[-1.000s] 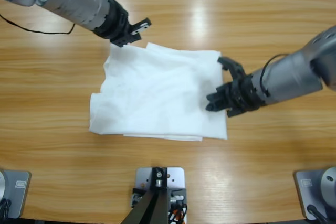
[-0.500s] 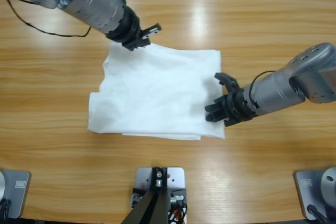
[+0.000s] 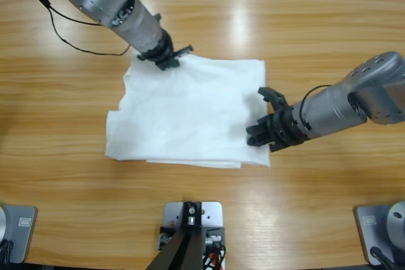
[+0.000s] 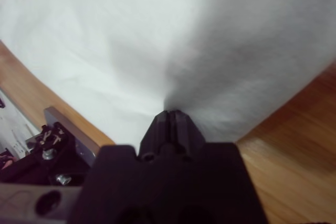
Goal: Fold clothes
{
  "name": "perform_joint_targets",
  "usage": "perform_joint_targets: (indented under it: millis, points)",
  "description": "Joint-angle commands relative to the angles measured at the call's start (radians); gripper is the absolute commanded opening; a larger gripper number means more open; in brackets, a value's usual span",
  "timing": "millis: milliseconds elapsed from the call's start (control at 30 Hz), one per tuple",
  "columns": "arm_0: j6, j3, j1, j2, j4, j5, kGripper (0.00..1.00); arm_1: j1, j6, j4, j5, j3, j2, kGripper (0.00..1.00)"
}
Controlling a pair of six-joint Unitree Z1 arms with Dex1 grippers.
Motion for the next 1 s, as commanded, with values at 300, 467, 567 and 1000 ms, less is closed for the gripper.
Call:
perform_joint_targets:
  millis: [300,467,567,1000]
  points:
    - [0.06,0.053,0.145,0.069,0.075,0.017,0.0,0.01,0.019,-0.001,-0.004,0.056,0.112,0.0]
    - [0.122,0.049,0.189,0.001,0.093,0.141,0.0,0.01,0.019,0.002,0.0,0.055,0.111,0.0]
    - [0.194,0.014,0.205,-0.083,0.091,0.172,0.0,0.01,0.019,0.002,-0.002,0.056,0.112,0.0]
    - [0.132,0.106,0.005,-0.063,0.056,0.163,0.0,0.01,0.017,-0.002,0.001,0.057,0.115,0.0]
